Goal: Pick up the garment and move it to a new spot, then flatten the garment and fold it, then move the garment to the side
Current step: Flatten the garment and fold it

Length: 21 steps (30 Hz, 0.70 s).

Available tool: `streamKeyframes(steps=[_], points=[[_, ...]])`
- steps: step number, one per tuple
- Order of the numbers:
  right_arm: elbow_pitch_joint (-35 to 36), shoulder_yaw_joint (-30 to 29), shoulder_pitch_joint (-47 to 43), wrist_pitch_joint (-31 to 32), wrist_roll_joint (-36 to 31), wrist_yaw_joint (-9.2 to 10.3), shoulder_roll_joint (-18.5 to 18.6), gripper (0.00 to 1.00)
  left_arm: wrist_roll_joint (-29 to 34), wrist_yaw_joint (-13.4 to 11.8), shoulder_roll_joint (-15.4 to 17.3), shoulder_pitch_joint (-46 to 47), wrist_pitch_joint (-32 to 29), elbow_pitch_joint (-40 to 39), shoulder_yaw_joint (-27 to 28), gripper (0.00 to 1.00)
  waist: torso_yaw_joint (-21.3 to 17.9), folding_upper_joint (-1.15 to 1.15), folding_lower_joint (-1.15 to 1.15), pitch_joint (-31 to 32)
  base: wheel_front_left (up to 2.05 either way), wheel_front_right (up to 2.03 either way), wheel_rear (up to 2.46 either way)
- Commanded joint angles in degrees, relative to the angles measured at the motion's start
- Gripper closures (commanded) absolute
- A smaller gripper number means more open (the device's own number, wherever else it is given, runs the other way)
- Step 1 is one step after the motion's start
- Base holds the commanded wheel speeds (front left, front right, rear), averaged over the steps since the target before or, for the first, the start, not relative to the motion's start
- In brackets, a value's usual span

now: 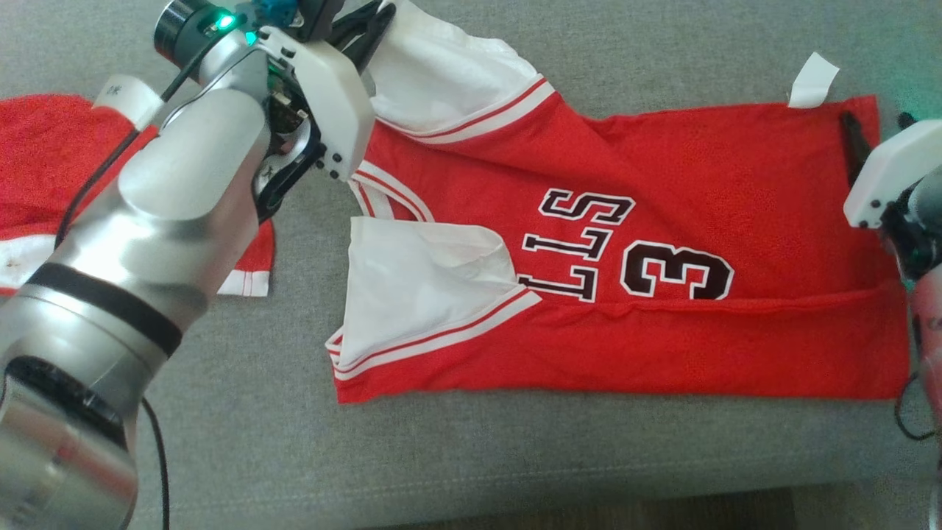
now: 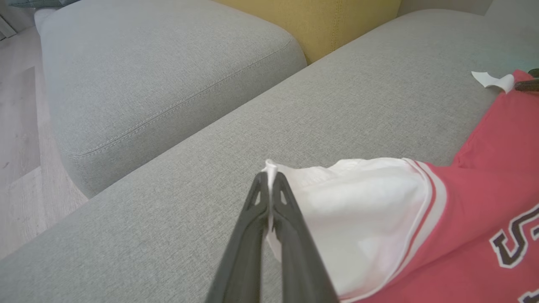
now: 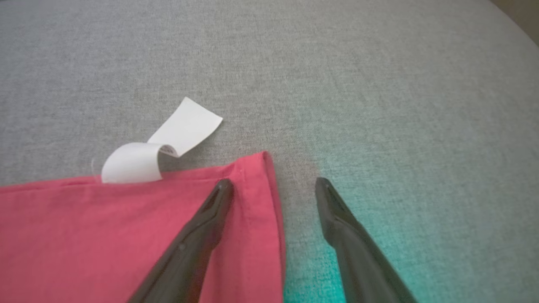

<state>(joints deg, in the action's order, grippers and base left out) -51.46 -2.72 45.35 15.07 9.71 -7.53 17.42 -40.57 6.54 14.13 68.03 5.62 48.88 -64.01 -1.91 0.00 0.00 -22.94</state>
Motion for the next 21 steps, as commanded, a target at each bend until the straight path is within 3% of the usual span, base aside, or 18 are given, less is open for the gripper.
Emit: streamKeyframes(steps=[1,2,3,4,10,21], points=[[0.9,1.3,1.9,-0.4,0.5,0.04,1.1,0.00,-0.4,-0.3,1.9,2.7,-0.2,-1.3,1.6,1.00,0.0,0.00,0.00,-0.2,0.00,0.00,0.00],[0.0,2.5,2.3,-0.1,0.9,0.04,1.4,0.00,-0.4,-0.4,2.0,2.9,-0.5,-1.5,1.5,1.00,0.1,0.00,0.00,-0.6,0.00,0.00,0.00],[-0.4,3.1,2.5,0.0,1.1,0.04,1.6,0.65,-0.4,-0.5,2.1,3.0,-0.6,-1.6,1.5,1.00,0.2,0.00,0.00,-0.7,0.00,0.00,0.00],[-0.6,3.5,2.8,-0.1,1.5,0.04,1.8,1.00,-0.4,-0.6,2.2,3.1,-0.7,-1.6,1.4,1.00,0.2,0.00,0.00,-0.8,0.00,0.00,0.00],[-1.5,2.2,5.9,-4.7,1.8,0.04,3.7,1.00,-0.4,-1.9,3.2,3.8,-0.4,-1.1,1.9,1.00,0.2,0.00,0.00,-1.4,0.00,0.00,0.00],[-4.3,-0.1,14.4,-12.0,-2.5,0.04,3.6,1.00,-0.5,-4.6,3.7,8.7,2.8,2.7,4.2,1.00,-0.3,0.00,0.00,-3.5,0.00,0.00,0.00]])
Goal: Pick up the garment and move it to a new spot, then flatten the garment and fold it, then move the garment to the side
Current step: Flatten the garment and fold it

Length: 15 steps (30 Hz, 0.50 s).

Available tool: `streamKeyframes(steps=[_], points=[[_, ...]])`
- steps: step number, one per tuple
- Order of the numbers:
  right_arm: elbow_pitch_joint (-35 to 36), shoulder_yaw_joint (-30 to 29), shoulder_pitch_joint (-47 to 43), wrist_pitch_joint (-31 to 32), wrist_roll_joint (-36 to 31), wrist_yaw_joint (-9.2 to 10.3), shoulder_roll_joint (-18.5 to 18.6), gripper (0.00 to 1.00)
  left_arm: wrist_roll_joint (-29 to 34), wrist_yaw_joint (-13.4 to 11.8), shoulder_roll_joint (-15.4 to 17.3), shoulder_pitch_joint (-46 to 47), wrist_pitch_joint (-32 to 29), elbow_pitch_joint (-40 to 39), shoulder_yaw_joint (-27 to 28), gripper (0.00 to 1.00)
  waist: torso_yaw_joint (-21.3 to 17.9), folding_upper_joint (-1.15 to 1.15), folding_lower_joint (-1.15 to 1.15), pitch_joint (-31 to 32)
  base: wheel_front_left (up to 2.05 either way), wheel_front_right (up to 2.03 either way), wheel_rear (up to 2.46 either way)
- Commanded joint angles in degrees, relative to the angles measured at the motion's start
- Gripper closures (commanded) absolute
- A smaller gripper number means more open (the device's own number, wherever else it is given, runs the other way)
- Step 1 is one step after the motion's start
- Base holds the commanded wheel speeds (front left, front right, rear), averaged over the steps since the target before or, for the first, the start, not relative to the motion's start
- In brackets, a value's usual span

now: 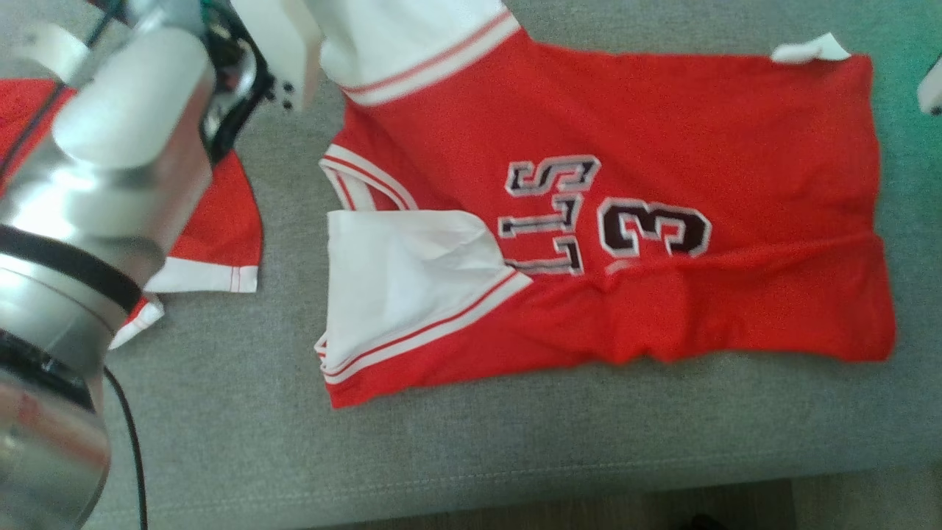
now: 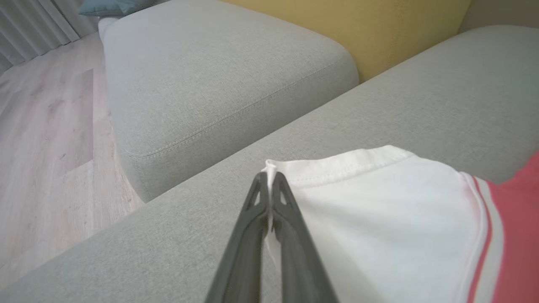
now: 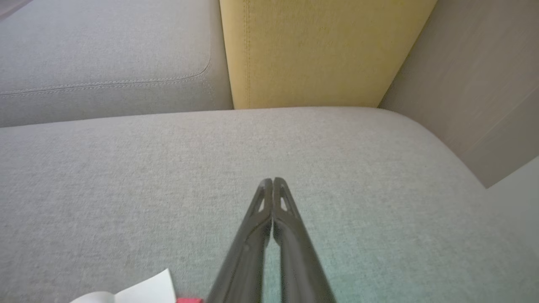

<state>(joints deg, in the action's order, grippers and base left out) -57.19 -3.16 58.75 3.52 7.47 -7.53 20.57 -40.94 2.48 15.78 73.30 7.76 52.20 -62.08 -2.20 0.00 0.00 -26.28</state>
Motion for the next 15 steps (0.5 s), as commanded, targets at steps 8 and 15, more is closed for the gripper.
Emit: streamKeyframes(steps=[8,15], points=[[-2.2,-0.9,4.3,-3.8,-2.9,0.04,-3.2,1.00,0.4,0.1,-0.2,5.3,2.2,3.7,1.6,1.00,-0.2,0.00,0.00,-1.0,0.00,0.00,0.00],[-3.1,0.3,2.2,-8.9,-1.0,0.04,-5.2,1.00,0.2,1.2,-1.6,3.4,3.5,6.6,0.6,1.00,-0.6,0.00,0.00,0.3,0.00,0.00,0.00]])
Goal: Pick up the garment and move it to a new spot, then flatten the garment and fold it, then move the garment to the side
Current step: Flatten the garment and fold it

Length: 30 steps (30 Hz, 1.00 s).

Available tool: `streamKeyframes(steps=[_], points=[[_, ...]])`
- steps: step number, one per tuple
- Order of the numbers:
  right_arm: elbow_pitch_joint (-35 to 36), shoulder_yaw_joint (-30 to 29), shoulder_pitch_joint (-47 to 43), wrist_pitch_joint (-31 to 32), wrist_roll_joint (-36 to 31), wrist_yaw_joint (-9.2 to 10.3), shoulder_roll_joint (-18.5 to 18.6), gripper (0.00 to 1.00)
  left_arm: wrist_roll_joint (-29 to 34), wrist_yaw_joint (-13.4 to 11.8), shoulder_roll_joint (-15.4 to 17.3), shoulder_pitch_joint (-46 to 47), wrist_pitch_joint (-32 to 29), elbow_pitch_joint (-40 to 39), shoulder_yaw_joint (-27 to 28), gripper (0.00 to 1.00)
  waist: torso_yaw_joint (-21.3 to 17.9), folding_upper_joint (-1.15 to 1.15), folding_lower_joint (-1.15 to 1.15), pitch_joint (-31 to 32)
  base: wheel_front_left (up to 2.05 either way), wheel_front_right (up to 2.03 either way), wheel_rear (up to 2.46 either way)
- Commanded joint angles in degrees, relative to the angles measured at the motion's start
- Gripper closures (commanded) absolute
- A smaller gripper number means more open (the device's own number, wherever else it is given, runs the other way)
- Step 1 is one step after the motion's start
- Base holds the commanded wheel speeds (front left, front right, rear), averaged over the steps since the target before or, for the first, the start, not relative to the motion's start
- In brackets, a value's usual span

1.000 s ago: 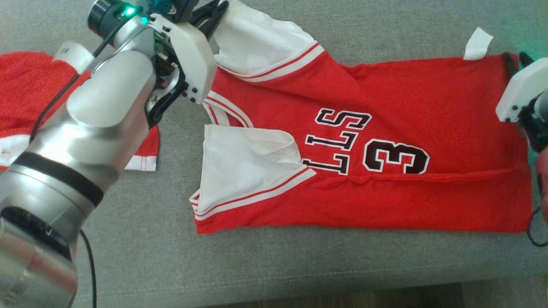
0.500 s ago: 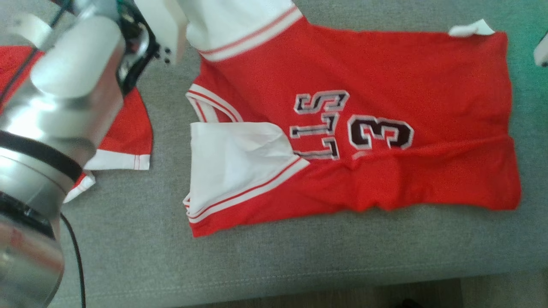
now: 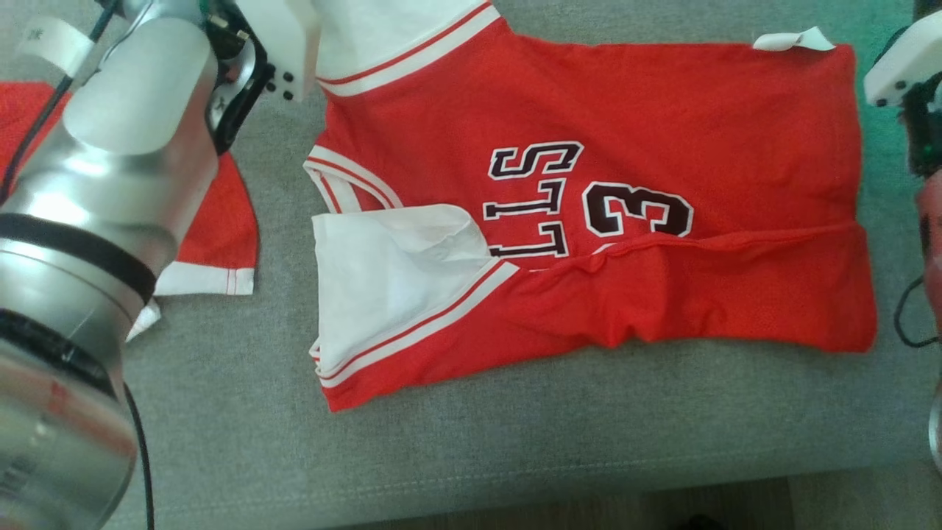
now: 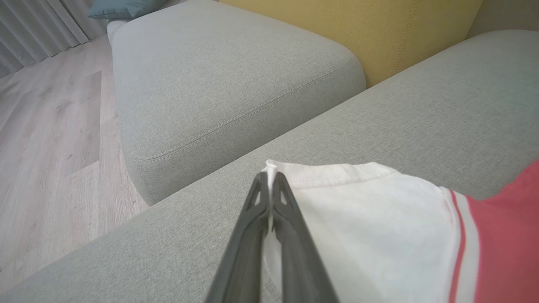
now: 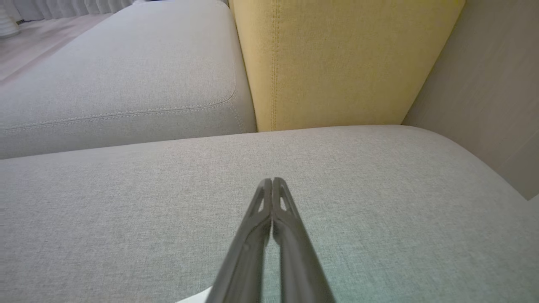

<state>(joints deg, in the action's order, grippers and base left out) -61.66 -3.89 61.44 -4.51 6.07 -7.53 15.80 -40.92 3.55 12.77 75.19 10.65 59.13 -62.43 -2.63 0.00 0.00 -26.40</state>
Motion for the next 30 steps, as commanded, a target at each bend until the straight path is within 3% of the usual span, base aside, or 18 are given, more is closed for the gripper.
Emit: streamKeyframes(steps=[1,3,4,6,8,10,15,20,24,30], points=[[1.3,1.4,-0.8,-1.3,0.8,0.04,-0.6,1.00,0.2,0.3,1.3,1.2,0.7,0.1,0.8,1.00,-0.2,0.00,0.00,0.7,0.00,0.00,0.00],[1.2,2.1,-1.6,-1.8,1.7,0.04,-0.9,1.00,0.2,0.6,1.0,0.7,0.9,0.8,0.5,1.00,-0.3,0.00,0.00,1.2,0.00,0.00,0.00],[1.2,2.8,-2.1,-2.0,2.1,0.04,-1.2,0.73,0.1,0.6,0.8,0.4,1.1,1.1,0.4,1.00,-0.3,0.00,0.00,1.5,0.00,0.00,0.00],[1.4,4.2,-3.2,-2.4,3.0,0.04,-1.4,0.00,-0.2,0.9,0.3,-0.4,1.2,1.8,0.2,1.00,-0.5,0.00,0.00,2.1,0.00,0.00,0.00],[1.6,4.7,-3.7,-2.8,3.5,0.04,-1.5,0.00,-0.3,0.9,0.1,-0.7,1.3,2.1,0.2,1.00,-0.6,0.00,0.00,2.4,0.00,0.00,0.00],[2.0,5.2,-4.5,-3.4,4.7,0.04,-1.7,0.00,-0.3,0.3,-0.2,-1.2,1.7,2.9,0.2,0.00,-0.8,0.00,0.00,3.0,0.00,0.00,0.00],[3.7,6.4,-7.1,-5.3,7.1,0.04,-1.7,0.00,-1.7,-0.9,-0.6,-2.1,3.5,3.7,2.2,0.00,-0.5,0.00,0.00,5.7,0.00,0.00,0.00],[7.1,7.3,-10.9,-7.6,8.8,0.04,-1.7,0.00,-3.4,-2.7,1.1,-4.7,4.3,0.8,6.5,0.00,0.1,0.00,0.00,10.1,0.00,0.00,0.00],[11.0,7.4,-15.9,-9.3,8.1,0.04,-1.2,0.00,-3.0,-5.3,4.0,-10.8,4.3,-8.5,12.4,0.00,1.4,0.00,0.00,14.0,0.00,0.00,0.00],[18.8,4.4,-26.8,-10.1,7.5,0.04,-2.5,0.00,-0.2,-12.1,7.3,-29.5,4.3,-26.2,22.9,0.00,3.0,0.00,0.00,20.4,0.00,0.00,0.00]])
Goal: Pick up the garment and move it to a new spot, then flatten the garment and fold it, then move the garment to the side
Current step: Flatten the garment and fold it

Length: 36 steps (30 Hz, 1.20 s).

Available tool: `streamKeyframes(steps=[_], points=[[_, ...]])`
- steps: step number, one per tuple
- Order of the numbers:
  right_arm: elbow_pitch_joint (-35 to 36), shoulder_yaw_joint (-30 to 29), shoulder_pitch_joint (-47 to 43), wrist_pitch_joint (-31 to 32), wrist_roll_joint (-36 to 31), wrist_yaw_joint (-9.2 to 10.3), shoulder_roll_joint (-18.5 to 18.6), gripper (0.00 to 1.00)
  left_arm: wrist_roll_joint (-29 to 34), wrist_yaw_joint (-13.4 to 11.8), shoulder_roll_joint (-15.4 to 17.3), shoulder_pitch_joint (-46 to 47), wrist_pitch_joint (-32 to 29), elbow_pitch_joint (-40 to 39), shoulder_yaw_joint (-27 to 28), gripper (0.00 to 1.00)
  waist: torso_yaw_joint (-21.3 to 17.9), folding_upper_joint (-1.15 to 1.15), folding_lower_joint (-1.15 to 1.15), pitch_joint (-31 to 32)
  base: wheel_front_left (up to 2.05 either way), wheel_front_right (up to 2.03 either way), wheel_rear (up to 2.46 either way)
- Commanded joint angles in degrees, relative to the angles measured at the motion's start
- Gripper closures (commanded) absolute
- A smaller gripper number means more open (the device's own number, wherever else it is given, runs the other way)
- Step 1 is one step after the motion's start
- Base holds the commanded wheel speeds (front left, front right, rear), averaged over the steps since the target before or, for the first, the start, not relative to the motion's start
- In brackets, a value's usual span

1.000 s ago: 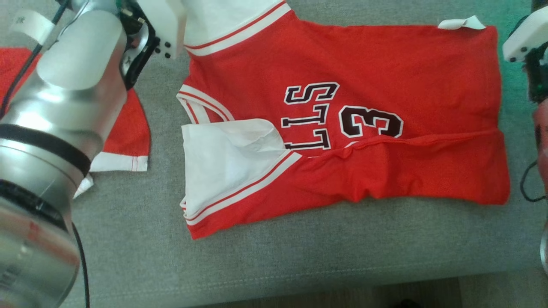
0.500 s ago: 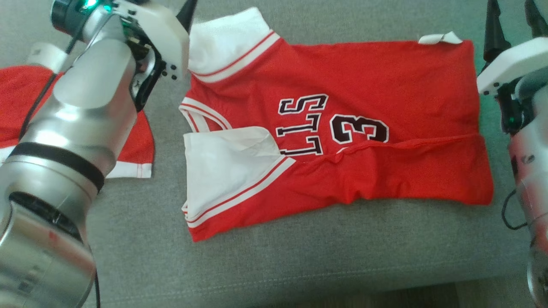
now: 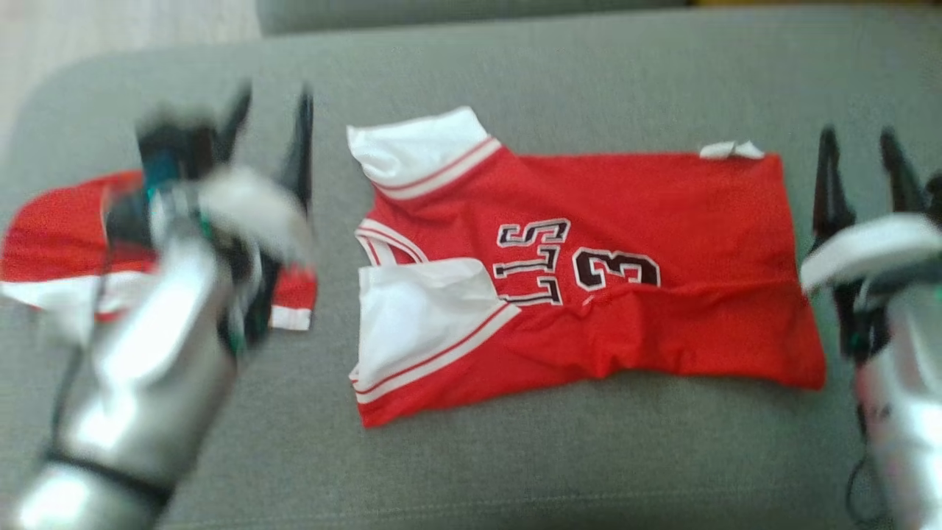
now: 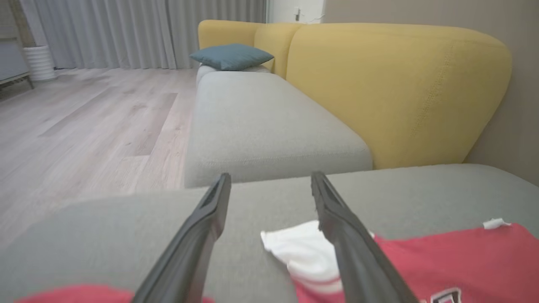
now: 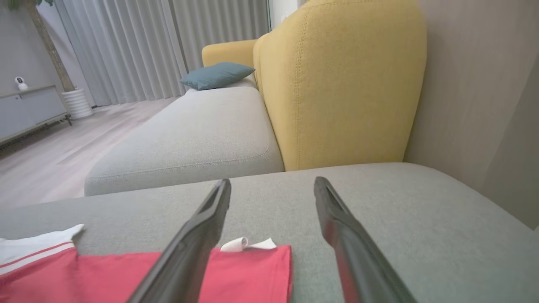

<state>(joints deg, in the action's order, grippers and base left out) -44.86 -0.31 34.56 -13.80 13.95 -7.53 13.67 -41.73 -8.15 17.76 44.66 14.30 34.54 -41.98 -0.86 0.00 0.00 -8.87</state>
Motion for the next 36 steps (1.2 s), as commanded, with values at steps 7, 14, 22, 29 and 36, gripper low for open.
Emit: streamKeyframes(steps=[7,14,22,29,36], points=[[13.5,-4.0,-13.9,-0.1,-3.0,0.04,-5.3,0.00,8.4,-7.2,2.0,-21.3,0.7,-19.2,9.7,0.00,1.8,0.00,0.00,7.6,0.00,0.00,0.00],[24.6,-7.1,-24.1,3.3,-5.8,0.04,-9.4,0.00,13.9,-8.6,-1.4,-32.4,0.7,-26.7,15.5,0.00,1.5,0.00,0.00,9.1,0.00,0.00,0.00],[32.0,-6.7,-26.8,7.0,-6.8,0.04,-10.6,0.00,17.5,-5.6,-3.3,-34.1,0.7,-26.2,18.7,0.00,0.6,0.00,0.00,7.6,0.00,0.00,0.00],[36.5,-6.1,-23.2,9.6,-7.3,0.04,-10.7,0.00,20.7,-1.5,-1.4,-24.7,-2.6,-20.8,15.9,0.00,-1.0,0.00,0.00,-0.1,0.00,0.00,0.00],[39.4,-3.3,-15.4,11.3,-7.9,0.04,-9.9,0.00,22.1,5.9,1.0,-5.6,-11.7,-9.5,14.2,0.00,-4.2,0.00,0.00,-9.9,0.00,0.00,0.00]])
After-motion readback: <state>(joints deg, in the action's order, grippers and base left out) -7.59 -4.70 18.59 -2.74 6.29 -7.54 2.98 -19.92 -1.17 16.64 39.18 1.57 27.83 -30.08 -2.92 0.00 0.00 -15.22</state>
